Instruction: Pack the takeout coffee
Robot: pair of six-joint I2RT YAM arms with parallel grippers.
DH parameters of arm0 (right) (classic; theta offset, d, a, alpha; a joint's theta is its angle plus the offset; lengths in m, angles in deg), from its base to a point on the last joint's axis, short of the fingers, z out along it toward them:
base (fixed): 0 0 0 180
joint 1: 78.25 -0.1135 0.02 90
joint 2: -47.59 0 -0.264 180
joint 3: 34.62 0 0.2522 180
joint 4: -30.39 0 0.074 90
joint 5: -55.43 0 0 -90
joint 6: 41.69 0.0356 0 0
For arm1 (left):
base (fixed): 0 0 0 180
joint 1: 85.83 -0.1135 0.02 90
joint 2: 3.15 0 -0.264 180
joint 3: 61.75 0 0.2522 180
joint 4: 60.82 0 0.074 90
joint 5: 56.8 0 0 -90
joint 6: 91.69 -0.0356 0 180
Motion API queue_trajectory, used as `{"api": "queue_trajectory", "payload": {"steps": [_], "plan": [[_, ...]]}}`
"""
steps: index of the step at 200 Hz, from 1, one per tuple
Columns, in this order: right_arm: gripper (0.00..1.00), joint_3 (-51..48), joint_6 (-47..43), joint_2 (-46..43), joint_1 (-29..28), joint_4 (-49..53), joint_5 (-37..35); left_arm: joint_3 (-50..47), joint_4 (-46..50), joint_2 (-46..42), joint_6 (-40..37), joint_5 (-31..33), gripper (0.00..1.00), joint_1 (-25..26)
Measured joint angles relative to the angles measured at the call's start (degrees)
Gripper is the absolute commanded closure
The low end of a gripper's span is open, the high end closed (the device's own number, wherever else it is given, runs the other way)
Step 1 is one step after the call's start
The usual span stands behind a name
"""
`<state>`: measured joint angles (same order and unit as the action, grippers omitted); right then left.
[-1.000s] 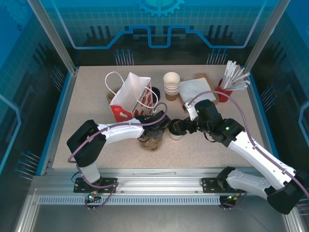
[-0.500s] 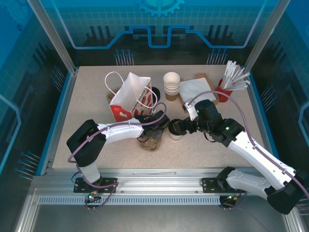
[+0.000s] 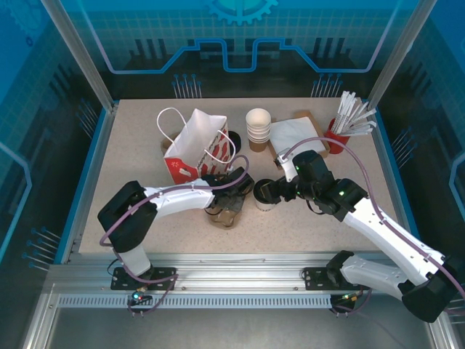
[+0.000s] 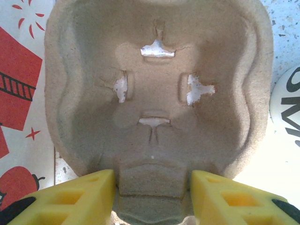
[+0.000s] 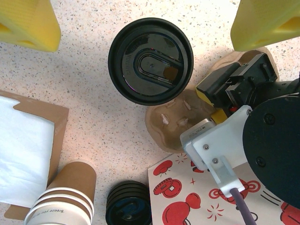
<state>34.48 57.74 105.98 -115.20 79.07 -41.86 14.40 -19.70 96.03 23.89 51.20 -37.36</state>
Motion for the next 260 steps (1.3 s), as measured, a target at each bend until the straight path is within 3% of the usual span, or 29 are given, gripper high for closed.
{"api": "queue_trajectory", "payload": {"steps": [115, 202, 260], "plan": [[0.05, -0.3, 0.2, 0.0, 0.0, -0.1, 0.0, -0.9, 1.1, -1.1, 0.0, -1.2, 0.52, 0.0], [0.05, -0.4, 0.2, 0.0, 0.0, -0.2, 0.0, -0.9, 0.9, -1.1, -0.1, -1.8, 0.62, 0.0], [0.05, -0.4, 0.2, 0.0, 0.0, -0.2, 0.0, -0.9, 1.1, -1.7, -0.4, -1.9, 0.63, 0.0]]}}
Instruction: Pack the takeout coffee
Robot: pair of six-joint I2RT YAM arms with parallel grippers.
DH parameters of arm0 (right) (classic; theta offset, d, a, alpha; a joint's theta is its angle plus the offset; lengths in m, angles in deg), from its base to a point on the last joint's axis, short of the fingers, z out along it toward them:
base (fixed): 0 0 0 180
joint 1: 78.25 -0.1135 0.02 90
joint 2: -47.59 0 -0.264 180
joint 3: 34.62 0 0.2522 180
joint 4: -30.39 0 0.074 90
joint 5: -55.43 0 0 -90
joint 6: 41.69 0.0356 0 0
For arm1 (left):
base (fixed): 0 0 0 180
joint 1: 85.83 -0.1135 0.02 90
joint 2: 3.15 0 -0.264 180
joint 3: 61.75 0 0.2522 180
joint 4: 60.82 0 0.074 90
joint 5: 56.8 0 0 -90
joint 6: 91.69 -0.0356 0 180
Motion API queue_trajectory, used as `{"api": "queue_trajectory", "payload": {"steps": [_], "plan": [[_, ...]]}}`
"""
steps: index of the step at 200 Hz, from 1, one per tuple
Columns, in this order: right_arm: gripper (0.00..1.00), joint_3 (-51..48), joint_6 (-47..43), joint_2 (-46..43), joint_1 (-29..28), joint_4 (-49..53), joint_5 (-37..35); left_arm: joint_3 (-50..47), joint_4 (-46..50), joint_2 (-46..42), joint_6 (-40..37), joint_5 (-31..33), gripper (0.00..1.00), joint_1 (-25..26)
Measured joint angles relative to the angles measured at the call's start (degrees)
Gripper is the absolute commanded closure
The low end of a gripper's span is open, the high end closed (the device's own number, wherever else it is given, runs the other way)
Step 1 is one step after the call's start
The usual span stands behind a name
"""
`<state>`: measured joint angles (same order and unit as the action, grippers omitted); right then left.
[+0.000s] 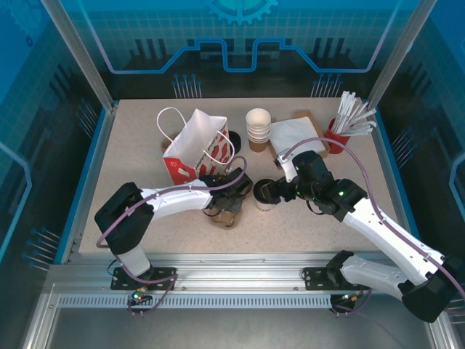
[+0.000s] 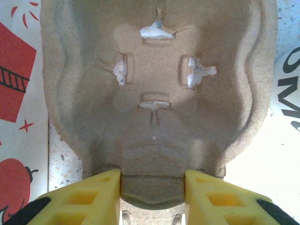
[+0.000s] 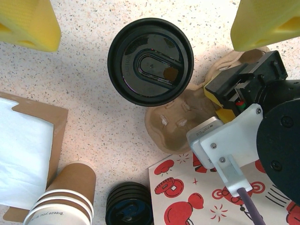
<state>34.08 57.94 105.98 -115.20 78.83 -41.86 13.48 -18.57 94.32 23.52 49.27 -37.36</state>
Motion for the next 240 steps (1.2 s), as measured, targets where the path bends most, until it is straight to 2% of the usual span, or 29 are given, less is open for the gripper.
{"api": "queue_trajectory", "payload": {"steps": [32, 76, 146, 174, 200, 240], "plan": [[0.05, 0.0, 0.0, 0.0, 0.0, 0.1, 0.0, -0.5, 1.6, -4.2, -1.3, -1.0, 0.63, 0.3], [0.05, 1.6, 0.0, -0.4, 0.0, 1.2, 0.0, -3.5, 4.5, -14.7, -1.9, -3.1, 0.64, 1.5], [0.05, 8.6, -0.2, -0.4, 0.4, 3.5, -1.4, -4.2, 6.0, -25.1, -5.4, -11.8, 0.64, 3.0], [0.05, 12.3, -0.2, -0.4, 1.8, 5.4, -2.4, -0.8, 6.8, -26.1, -7.4, -17.5, 0.64, 3.1], [0.05, 16.3, 0.0, -0.4, 5.5, 7.5, -3.3, 3.8, 7.7, -26.1, -9.0, -22.5, 0.64, 3.1], [0.06, 22.4, 1.4, -0.9, 11.2, 10.4, -4.0, 15.7, 10.3, -26.1, -10.6, -25.0, 0.66, 0.5]]}}
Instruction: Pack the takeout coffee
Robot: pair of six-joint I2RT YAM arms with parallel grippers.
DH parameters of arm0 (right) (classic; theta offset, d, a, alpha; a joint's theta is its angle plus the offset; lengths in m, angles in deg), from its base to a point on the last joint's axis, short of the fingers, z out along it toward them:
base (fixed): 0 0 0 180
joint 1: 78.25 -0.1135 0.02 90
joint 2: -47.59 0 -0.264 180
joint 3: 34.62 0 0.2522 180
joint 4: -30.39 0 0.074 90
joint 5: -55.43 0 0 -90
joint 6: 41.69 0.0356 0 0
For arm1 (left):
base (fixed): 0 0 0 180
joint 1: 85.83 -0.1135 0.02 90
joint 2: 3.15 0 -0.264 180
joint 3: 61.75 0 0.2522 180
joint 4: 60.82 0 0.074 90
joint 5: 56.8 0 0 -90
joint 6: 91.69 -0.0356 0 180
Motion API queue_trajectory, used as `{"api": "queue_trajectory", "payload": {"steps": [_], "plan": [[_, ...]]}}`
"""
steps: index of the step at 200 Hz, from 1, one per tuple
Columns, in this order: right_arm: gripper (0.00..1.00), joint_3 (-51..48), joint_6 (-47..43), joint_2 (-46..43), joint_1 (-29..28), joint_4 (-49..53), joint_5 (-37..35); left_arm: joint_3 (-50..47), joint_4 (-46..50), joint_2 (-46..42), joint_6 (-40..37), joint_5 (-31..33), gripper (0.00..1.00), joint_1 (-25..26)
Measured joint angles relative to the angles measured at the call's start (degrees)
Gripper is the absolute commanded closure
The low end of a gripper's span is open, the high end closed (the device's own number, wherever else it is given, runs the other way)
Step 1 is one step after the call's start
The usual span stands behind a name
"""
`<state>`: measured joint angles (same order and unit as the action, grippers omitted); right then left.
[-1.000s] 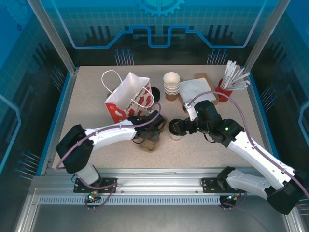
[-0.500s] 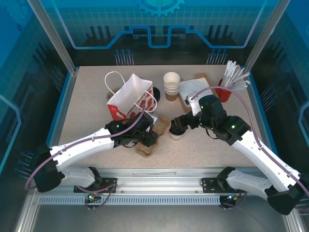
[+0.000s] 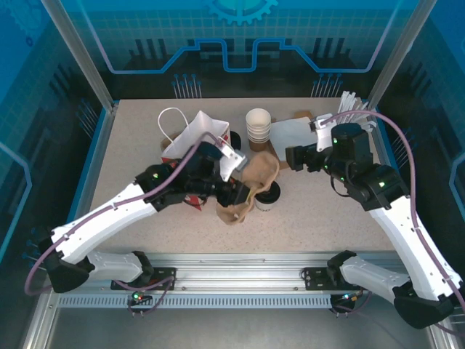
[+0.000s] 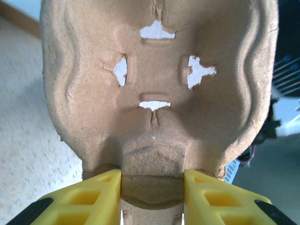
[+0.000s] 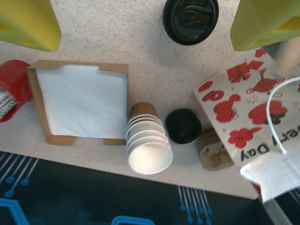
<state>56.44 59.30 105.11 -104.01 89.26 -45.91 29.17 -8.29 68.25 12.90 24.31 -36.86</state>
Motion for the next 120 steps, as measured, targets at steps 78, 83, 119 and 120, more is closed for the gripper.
{"api": "queue_trajectory", "payload": {"steps": [78, 83, 119, 120], "plan": [[0.15, -1.6, 6.4, 2.6, -1.3, -8.0, 14.7, 15.5, 6.7, 0.0, -3.0, 2.3, 0.66, -18.4], [0.15, -1.7, 7.1, 4.7, -3.0, -9.4, 15.9, 15.9, 7.3, 0.0, -3.3, 2.7, 0.66, -20.0], [0.23, -1.8, 10.3, 20.6, -10.6, -17.6, 21.9, 18.5, 10.8, 1.3, -6.2, 5.2, 0.66, -28.9], [0.23, -1.8, 10.3, 20.9, -10.7, -17.7, 22.0, 18.5, 10.9, 1.4, -6.2, 5.2, 0.66, -29.0]]}}
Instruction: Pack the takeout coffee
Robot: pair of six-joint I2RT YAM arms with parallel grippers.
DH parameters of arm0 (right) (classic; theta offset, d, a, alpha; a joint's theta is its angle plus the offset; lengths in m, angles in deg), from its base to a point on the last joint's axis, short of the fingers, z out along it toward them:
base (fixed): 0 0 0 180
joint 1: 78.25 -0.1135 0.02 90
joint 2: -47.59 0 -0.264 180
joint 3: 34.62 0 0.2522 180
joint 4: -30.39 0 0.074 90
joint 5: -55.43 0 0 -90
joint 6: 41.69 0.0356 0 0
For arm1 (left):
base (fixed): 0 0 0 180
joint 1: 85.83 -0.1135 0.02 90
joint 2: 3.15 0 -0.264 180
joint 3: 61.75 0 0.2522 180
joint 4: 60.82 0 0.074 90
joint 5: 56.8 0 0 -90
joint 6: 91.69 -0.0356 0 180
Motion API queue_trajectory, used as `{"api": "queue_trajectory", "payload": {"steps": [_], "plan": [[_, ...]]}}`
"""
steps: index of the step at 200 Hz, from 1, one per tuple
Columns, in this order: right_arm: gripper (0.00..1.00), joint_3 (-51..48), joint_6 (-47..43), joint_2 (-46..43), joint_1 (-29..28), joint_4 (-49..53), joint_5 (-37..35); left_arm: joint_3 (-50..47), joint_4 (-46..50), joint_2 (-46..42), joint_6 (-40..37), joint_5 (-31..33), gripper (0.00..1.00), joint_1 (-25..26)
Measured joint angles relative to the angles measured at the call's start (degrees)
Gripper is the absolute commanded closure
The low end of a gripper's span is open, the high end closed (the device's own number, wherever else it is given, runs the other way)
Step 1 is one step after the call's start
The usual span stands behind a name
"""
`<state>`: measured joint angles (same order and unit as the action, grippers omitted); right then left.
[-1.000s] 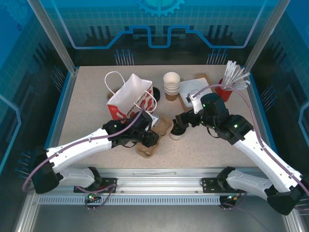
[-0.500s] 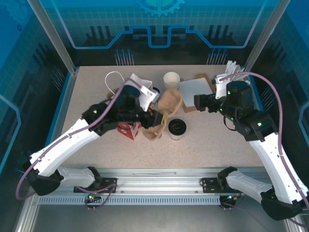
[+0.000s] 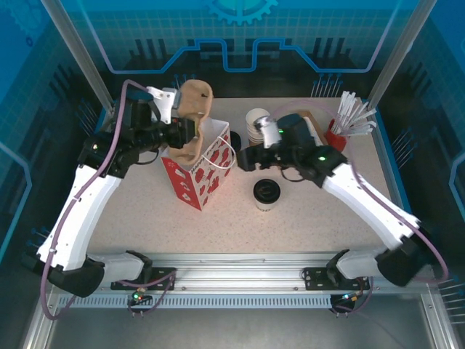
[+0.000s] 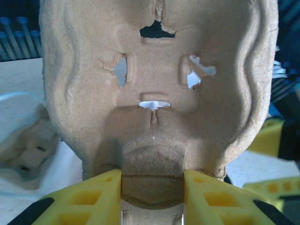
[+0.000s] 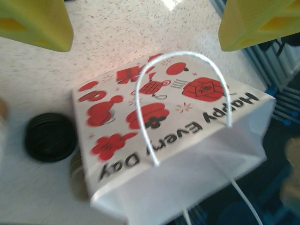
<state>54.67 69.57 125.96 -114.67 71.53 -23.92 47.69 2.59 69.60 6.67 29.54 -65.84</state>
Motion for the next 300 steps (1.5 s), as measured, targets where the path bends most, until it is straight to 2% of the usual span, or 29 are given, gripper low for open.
{"api": "queue_trajectory", "payload": {"steps": [22, 47, 100, 124, 300], "plan": [[0.31, 1.0, 1.8, 6.1, -0.7, -1.5, 0.8, 1.8, 1.6, 2.6, -1.9, 1.0, 0.66, -1.8], [0.44, 2.7, 2.4, 9.8, -0.7, -2.6, 0.8, 3.9, 2.7, 6.4, -4.2, 1.6, 0.66, -2.0], [0.71, 3.0, 1.6, 10.5, -0.8, -3.0, 0.1, 5.3, 4.0, 10.9, -8.5, 1.5, 0.66, -2.0], [0.77, 3.0, 1.3, 10.5, -0.9, -3.0, -0.1, 5.3, 4.2, 11.6, -9.9, 1.5, 0.66, -2.0], [0.85, 3.0, 1.0, 10.5, -1.2, -3.0, -0.1, 6.3, 7.1, 17.1, -16.0, 1.8, 0.67, -2.0]]}}
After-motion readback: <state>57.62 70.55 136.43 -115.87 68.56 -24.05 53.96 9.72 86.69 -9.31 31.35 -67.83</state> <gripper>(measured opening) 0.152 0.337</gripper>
